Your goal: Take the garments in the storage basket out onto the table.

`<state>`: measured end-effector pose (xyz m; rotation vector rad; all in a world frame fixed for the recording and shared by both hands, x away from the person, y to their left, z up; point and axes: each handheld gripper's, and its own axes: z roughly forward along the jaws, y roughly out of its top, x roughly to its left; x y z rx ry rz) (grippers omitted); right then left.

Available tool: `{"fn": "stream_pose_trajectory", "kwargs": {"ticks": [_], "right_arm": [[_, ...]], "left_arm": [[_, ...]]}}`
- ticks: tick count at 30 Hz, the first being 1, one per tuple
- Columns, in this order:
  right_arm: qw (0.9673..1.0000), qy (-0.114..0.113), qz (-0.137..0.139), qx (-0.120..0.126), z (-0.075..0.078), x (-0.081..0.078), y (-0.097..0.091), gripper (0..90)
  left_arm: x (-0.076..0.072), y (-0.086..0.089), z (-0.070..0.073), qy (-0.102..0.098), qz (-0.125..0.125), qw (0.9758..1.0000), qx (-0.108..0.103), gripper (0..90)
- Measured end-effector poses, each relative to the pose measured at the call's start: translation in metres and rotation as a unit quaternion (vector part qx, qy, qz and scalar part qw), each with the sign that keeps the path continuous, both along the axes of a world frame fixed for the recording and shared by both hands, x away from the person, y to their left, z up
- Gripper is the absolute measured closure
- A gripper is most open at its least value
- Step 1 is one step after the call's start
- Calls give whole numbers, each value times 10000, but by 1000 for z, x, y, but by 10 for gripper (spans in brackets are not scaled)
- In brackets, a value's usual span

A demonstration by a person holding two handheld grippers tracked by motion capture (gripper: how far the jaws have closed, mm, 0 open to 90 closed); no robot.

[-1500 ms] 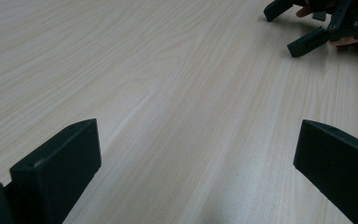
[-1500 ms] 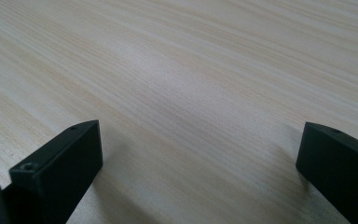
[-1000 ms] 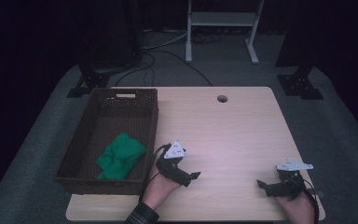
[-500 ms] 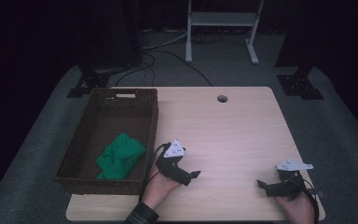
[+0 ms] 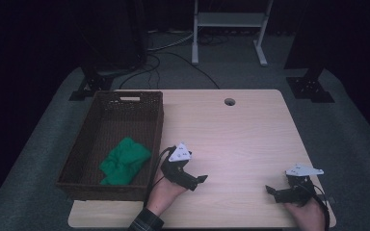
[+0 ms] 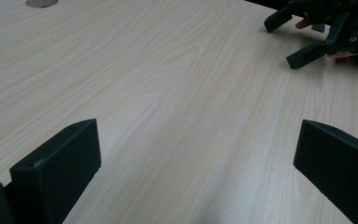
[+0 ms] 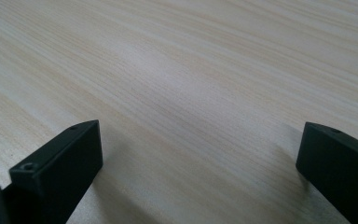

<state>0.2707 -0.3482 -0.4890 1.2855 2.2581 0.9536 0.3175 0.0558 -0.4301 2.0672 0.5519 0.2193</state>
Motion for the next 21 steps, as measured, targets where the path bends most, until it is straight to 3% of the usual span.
{"fn": "stream_pose_trajectory", "kwargs": {"ticks": [21], "right_arm": [[10000,1,0,0,0,0,0,0]], "left_arm": [[2,0,9,-33,29,10000,-80,0]]}}
